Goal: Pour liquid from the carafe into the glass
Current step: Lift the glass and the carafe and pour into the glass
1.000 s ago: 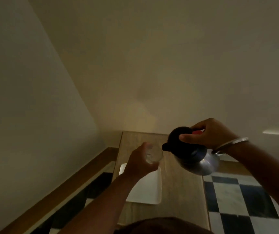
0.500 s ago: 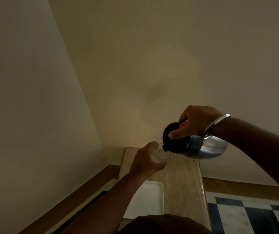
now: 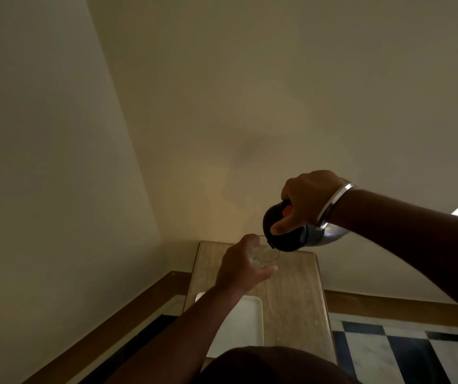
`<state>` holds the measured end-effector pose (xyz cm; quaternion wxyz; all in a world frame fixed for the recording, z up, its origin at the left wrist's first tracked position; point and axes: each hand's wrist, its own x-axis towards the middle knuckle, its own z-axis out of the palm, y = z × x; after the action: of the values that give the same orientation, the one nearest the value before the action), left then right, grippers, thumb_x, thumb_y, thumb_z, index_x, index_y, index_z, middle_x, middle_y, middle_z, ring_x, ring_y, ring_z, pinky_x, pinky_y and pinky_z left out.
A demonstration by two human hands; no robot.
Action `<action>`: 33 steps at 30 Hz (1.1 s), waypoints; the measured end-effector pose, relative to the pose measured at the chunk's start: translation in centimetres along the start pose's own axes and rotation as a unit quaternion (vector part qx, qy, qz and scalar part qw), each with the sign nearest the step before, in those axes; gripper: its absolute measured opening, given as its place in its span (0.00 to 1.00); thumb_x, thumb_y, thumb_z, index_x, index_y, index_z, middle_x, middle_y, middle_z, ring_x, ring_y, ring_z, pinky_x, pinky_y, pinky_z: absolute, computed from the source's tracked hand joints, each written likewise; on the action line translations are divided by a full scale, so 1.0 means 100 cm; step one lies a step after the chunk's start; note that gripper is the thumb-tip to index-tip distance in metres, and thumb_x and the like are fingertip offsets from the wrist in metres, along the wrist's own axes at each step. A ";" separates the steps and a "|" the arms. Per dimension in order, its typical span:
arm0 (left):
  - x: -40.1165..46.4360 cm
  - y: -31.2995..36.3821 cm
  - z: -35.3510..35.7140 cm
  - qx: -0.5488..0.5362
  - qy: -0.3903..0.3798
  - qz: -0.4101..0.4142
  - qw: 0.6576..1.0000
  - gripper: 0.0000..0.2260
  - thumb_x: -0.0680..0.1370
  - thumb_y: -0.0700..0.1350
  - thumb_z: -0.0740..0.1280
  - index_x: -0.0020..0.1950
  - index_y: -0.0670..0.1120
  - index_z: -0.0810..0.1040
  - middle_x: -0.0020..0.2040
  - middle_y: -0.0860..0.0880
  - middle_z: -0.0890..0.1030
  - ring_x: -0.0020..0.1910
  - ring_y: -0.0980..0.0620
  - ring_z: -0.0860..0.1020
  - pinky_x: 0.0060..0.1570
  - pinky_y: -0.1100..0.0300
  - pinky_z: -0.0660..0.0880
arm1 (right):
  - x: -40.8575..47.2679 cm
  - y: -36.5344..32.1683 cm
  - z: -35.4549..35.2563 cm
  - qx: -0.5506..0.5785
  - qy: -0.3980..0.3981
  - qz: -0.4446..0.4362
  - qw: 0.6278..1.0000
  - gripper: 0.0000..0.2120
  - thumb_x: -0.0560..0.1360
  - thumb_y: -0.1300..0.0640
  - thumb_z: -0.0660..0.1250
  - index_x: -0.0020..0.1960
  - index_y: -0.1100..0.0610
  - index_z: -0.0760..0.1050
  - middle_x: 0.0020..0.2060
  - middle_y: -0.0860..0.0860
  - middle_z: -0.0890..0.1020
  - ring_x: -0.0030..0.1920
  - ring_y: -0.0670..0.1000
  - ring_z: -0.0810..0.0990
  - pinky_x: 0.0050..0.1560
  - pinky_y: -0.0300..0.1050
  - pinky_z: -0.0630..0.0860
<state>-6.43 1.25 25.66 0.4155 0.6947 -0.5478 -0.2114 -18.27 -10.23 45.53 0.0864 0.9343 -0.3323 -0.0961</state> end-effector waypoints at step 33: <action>0.002 -0.009 0.004 0.026 0.012 0.042 0.999 0.31 0.66 0.60 0.77 0.64 0.51 0.71 0.57 0.51 0.81 0.51 0.56 0.80 0.46 0.59 0.80 | 0.008 -0.020 0.003 -0.097 -0.010 -0.005 0.995 0.35 0.58 0.20 0.60 0.42 0.51 0.78 0.26 0.44 0.74 0.27 0.44 0.71 0.30 0.41 0.67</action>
<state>-6.10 0.98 24.72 0.4122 0.6843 -0.5766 -0.1712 -16.53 -9.27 44.70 0.1729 0.9222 -0.3175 -0.1376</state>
